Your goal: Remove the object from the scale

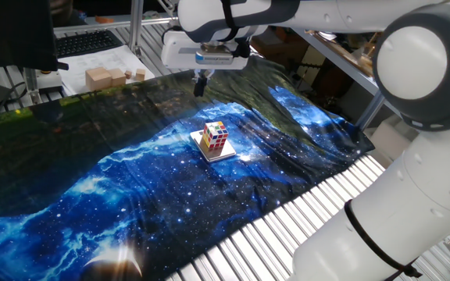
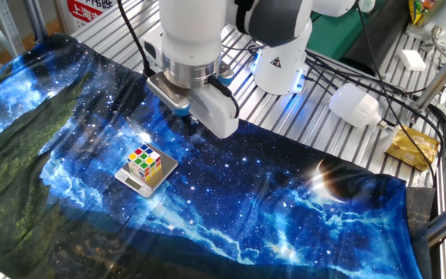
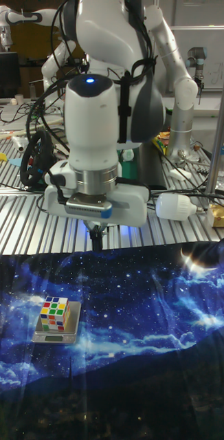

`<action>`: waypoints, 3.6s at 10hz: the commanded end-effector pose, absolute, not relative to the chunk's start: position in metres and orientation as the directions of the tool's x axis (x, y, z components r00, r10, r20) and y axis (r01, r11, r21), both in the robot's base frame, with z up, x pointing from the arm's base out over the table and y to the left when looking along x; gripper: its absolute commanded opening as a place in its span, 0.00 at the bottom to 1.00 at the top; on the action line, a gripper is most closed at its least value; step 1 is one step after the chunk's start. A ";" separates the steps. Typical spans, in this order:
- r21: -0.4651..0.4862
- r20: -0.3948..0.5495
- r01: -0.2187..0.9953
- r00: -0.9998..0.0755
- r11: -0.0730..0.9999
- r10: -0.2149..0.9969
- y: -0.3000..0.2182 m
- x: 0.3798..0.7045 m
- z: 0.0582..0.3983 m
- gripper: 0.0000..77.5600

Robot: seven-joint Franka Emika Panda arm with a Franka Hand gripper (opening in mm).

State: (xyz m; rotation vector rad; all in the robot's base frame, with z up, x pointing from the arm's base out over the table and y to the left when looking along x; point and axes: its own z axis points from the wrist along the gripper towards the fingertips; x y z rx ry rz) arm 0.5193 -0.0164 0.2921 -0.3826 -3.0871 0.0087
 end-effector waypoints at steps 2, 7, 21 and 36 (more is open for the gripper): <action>-0.003 0.025 0.223 -0.974 0.975 0.223 -0.045 0.529 0.288 0.00; -0.007 0.023 0.226 -0.974 0.974 0.226 -0.045 0.529 0.288 0.00; 0.000 0.054 0.400 -0.915 0.917 0.399 -0.048 0.534 0.284 0.00; -0.009 0.034 0.254 -0.966 0.967 0.255 -0.099 0.561 0.238 0.00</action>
